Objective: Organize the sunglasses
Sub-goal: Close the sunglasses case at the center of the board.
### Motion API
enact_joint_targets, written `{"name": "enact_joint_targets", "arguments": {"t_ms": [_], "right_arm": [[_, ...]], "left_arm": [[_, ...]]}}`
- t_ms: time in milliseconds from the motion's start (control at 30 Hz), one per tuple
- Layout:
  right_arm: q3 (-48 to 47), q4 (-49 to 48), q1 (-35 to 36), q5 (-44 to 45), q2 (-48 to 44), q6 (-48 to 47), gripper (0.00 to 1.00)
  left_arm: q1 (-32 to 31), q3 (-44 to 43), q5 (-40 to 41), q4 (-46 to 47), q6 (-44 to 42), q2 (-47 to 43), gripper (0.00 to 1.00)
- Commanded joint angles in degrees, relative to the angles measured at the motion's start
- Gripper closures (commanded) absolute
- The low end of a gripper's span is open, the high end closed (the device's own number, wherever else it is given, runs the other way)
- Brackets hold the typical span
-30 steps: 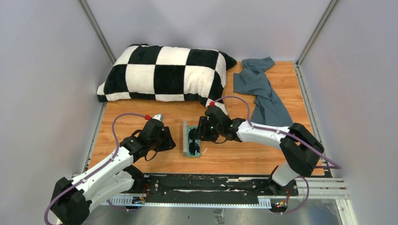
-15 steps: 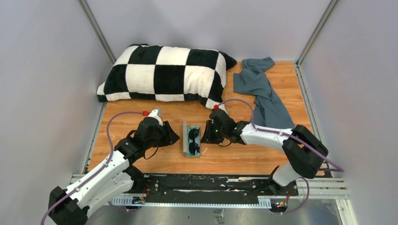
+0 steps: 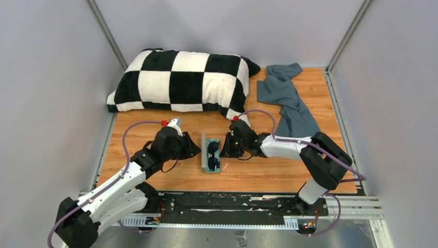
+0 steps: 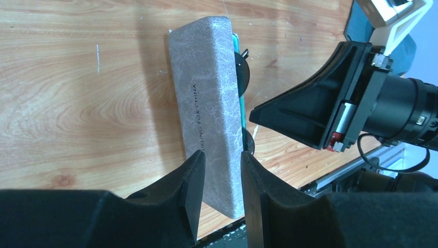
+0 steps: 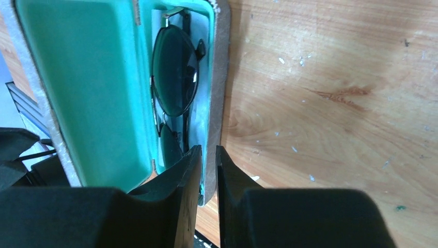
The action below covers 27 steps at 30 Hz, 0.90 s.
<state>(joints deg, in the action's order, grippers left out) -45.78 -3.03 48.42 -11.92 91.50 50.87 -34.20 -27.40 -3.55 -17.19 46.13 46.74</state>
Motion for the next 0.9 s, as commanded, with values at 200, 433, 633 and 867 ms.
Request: {"name": "enact_joint_targets", "arguments": {"t_ms": [200,433,633,867], "right_arm": [[-0.26,-1.63,-1.23,-1.39,3.18,0.19,0.8],[-0.36,-1.96,-1.41,-1.52,3.89,0.28,0.83],[-0.36,-2.33,-1.43,-1.95,4.71,0.45,0.87],[-0.15,-2.42,-1.41,-2.04,5.42,0.67,0.92]], "left_arm": [[0.31,1.16,-1.28,2.63,0.45,1.02,0.66],[0.27,1.55,-2.21,4.18,0.67,2.15,0.67],[0.28,2.07,-3.45,6.25,0.97,4.17,0.71],[0.27,2.98,-4.97,9.1,1.57,6.1,0.77]]}}
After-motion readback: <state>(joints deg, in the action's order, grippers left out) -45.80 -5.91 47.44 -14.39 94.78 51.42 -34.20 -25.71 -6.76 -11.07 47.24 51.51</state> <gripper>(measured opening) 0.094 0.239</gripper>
